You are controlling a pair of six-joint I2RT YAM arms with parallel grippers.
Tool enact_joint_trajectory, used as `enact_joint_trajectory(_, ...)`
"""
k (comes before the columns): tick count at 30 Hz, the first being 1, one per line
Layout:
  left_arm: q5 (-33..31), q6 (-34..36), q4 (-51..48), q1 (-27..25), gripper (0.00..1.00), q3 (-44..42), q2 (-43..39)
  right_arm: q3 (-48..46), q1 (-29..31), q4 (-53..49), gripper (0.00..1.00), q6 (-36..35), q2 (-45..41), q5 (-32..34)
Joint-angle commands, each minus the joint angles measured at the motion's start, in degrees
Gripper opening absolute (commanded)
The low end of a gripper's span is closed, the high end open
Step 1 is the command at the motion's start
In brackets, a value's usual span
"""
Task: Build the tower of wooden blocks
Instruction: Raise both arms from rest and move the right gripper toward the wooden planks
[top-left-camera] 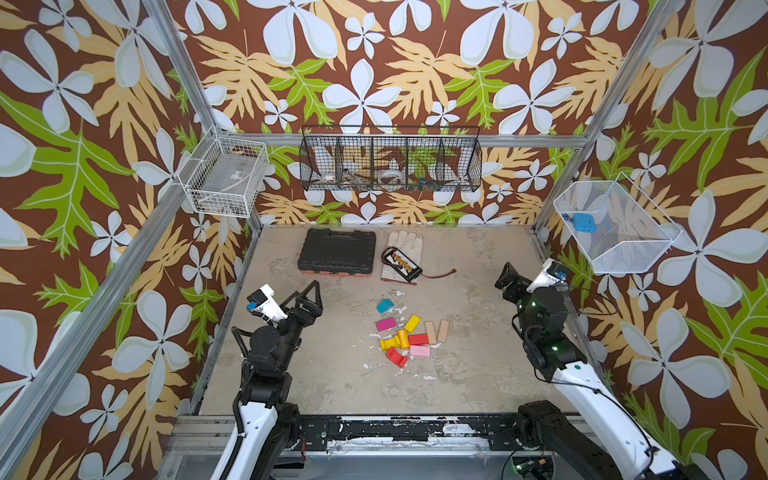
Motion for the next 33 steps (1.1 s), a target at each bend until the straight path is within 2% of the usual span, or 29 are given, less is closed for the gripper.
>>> enact_joint_trajectory(1,10.8,-16.5,-7.4,0.6,1.0,2.8,-2.9,-1.0,-0.1,-1.9,1.0,1.3,-4.7,-8.6)
enact_joint_trajectory(2,10.0,-15.6,-10.6,0.6,1.0,5.9,-2.7,-0.3,-0.1,-3.3,1.0,1.3,-5.6,-9.1)
enact_joint_trajectory(4,5.6,-9.0,-17.5,0.7,1.0,15.2,-0.2,2.3,-0.1,-7.6,1.0,1.7,-6.1,-9.9)
enact_joint_trajectory(6,0.5,-2.3,-21.3,0.7,0.99,21.6,3.3,3.5,-0.1,-8.7,1.0,1.5,-5.7,-14.4)
enact_joint_trajectory(8,-2.7,0.0,-24.4,0.6,0.97,25.0,6.4,3.7,0.0,-8.2,1.0,3.3,-4.5,-18.5)
enact_joint_trajectory(10,-0.8,0.9,-20.3,0.6,0.83,21.9,7.5,2.5,0.9,-6.0,1.0,6.6,-2.9,-20.4)
enact_joint_trajectory(11,1.0,0.0,-15.7,0.6,0.81,17.9,7.0,2.5,1.4,-6.0,1.0,8.2,-1.9,-21.4)
enact_joint_trajectory(14,0.5,-2.3,-7.4,0.4,0.84,6.8,3.4,6.4,6.8,-9.8,0.96,12.3,2.2,-24.4)
enact_joint_trajectory(15,-1.1,-2.1,-5.3,0.3,0.88,3.5,2.2,9.0,11.3,-13.4,0.94,12.8,3.3,-22.3)
enact_joint_trajectory(17,-3.5,-2.6,-4.5,0.3,0.94,0.9,1.6,12.1,22.1,-18.2,0.95,13.3,4.0,-15.0)
enact_joint_trajectory(18,-2.2,-3.1,-2.2,0.2,0.94,-0.3,2.2,13.6,27.0,-19.2,0.96,12.0,4.1,-11.5)
enact_joint_trajectory(20,2.6,-5.6,4.8,0.0,0.93,-3.0,5.0,17.6,33.1,-23.8,0.96,7.5,6.0,-3.1)
enact_joint_trajectory(23,4.1,-6.5,10.2,-1.2,0.93,-4.5,10.3,20.9,34.4,-33.2,0.94,3.2,11.0,8.0)
enact_joint_trajectory(25,1.8,-5.6,6.9,-1.4,0.92,-3.1,13.4,18.9,34.4,-34.7,0.82,1.7,12.5,10.6)
enact_joint_trajectory(27,1.8,-8.3,4.2,-1.9,0.92,-4.1,16.7,13.6,34.2,-31.4,0.81,0.3,12.3,10.6)
enact_joint_trajectory(29,4.6,-9.5,4.7,-1.9,0.92,-5.2,19.5,10.3,33.3,-28.2,0.76,0.5,12.1,5.5)
enact_joint_trajectory(31,5.8,-6.6,3.0,-1.9,0.89,-3.6,20.8,7.5,33.2,-25.6,0.73,1.6,12.6,3.3)
enact_joint_trajectory(33,2.3,-2.8,-2.4,-1.9,0.89,-0.6,19.6,5.2,32.8,-23.0,0.72,1.7,14.4,3.4)
